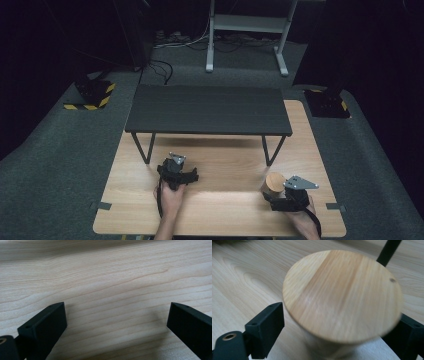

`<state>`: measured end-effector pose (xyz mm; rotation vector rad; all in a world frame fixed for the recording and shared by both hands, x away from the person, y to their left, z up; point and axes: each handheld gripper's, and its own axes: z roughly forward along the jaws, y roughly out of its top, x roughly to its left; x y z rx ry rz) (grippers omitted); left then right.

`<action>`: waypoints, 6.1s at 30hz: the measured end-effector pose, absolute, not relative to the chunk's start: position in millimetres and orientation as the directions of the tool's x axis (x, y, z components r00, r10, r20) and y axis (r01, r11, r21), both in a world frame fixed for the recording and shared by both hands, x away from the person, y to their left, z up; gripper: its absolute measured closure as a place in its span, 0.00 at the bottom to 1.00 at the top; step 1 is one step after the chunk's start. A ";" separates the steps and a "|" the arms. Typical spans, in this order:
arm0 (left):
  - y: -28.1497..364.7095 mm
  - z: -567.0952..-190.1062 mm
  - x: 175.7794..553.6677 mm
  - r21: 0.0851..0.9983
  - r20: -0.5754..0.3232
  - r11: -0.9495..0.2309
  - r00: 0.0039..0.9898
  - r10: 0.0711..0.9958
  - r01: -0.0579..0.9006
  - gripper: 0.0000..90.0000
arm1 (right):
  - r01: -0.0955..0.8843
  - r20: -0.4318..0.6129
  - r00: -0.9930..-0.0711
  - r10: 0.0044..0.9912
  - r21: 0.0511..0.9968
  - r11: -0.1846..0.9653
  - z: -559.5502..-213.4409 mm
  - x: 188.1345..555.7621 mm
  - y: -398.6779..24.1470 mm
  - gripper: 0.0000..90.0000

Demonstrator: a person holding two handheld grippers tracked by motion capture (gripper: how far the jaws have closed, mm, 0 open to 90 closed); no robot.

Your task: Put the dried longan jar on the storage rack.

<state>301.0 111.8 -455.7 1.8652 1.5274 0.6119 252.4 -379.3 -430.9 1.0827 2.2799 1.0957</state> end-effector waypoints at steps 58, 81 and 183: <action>114.1 -456.0 300.8 0.729 -0.053 -0.109 0.216 0.975 0.675 0.03 | 0.205 -0.087 -0.821 0.564 0.878 0.433 -260.0 313.5 -357.7 0.28; 115.9 -456.2 300.6 0.731 -0.061 -0.104 0.217 0.974 0.674 0.03 | 0.333 -0.049 -0.747 0.663 0.836 0.436 -232.1 393.3 -309.8 0.28; 109.0 -455.1 301.3 0.724 -0.029 -0.128 0.215 0.976 0.678 0.03 | 0.582 -0.001 -0.484 0.875 0.746 0.324 -448.3 293.2 -380.8 0.15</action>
